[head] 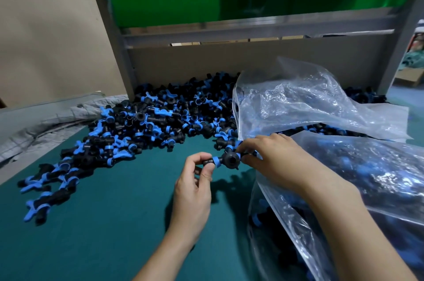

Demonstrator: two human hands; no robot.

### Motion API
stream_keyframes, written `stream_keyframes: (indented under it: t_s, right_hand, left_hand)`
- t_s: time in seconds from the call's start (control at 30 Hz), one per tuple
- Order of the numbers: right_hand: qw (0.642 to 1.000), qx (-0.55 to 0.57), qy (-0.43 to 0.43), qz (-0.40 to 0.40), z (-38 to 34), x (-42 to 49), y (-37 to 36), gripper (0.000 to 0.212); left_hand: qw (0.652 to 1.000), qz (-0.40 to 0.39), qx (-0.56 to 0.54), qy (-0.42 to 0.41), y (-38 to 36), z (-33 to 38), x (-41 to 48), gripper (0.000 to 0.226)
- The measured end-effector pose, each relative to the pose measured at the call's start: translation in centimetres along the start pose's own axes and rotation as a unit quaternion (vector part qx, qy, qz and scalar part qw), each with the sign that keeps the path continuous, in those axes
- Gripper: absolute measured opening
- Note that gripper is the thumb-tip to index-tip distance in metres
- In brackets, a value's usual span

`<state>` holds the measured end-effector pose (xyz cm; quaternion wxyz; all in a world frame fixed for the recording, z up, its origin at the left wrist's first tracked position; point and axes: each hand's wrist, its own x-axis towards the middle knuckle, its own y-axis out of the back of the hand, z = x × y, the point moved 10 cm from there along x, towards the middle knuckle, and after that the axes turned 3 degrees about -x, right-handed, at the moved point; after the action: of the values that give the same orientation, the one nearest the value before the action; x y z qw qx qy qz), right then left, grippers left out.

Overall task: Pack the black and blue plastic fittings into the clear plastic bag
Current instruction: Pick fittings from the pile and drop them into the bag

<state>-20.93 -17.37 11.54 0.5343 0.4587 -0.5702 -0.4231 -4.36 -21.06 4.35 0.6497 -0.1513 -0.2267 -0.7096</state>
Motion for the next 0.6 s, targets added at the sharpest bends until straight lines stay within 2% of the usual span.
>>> stream_keyframes:
  t_s: [0.4,0.6]
  right_hand:
    - [1.000,0.014,0.002,-0.009,-0.24,-0.21,0.29,0.024]
    - [1.000,0.026,-0.003,-0.002,-0.46,-0.51,0.77,0.029]
  left_hand:
    - [1.000,-0.002,-0.011,0.011,-0.01,-0.31,0.20,0.016]
    - [0.999,-0.004,-0.031,0.024,-0.07,-0.27,0.29,0.009]
